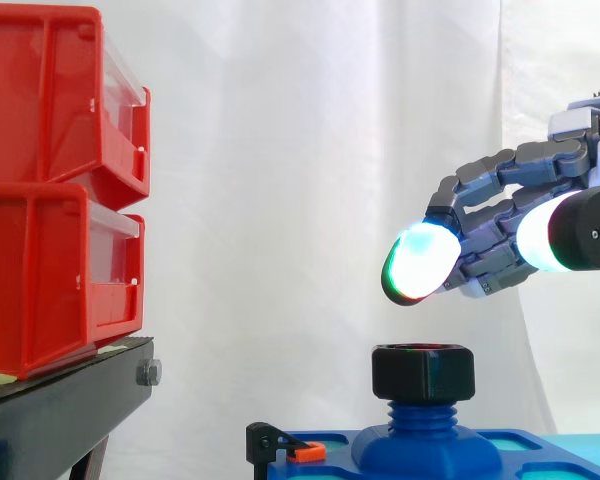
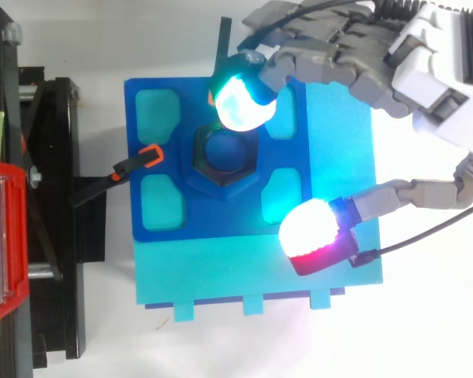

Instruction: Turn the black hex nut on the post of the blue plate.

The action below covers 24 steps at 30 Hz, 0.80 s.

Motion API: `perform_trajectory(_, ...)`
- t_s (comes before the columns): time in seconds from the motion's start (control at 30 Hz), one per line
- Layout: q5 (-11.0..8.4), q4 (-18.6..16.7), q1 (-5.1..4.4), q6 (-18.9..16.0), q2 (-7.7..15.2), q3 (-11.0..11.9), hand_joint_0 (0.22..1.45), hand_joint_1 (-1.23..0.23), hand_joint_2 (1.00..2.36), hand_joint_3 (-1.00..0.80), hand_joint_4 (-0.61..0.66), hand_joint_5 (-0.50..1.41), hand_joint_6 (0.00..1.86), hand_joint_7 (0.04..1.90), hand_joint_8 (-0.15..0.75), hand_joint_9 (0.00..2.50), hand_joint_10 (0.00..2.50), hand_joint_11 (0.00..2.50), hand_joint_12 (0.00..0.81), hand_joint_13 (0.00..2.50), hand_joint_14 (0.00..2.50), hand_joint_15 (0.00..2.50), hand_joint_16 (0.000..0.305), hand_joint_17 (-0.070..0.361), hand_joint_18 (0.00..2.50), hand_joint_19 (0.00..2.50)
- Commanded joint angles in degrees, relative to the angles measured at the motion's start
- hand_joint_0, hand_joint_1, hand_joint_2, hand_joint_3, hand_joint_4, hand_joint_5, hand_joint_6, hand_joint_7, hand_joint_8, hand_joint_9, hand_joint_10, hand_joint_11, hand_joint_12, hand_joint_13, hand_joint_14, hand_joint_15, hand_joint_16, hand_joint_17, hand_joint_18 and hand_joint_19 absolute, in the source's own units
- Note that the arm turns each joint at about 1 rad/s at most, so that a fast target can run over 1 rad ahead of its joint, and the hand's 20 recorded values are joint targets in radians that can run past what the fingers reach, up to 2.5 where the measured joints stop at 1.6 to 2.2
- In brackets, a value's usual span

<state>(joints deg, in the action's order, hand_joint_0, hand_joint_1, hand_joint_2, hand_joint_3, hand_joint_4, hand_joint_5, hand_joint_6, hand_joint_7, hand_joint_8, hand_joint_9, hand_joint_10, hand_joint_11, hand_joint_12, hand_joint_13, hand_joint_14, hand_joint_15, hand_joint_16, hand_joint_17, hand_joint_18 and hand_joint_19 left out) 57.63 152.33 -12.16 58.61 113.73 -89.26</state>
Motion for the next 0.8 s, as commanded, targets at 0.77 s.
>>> perform_trajectory(0.77, -8.41, -0.98, -2.16, 8.19, 0.09, 1.63, 0.3, -0.75, 1.0, -0.5, 0.23, -0.29, 0.5, 0.9, 0.273, 0.23, 0.0, 0.11, 0.43, 0.31, 0.0, 0.07, 0.069, 0.156, 0.35, 0.18)
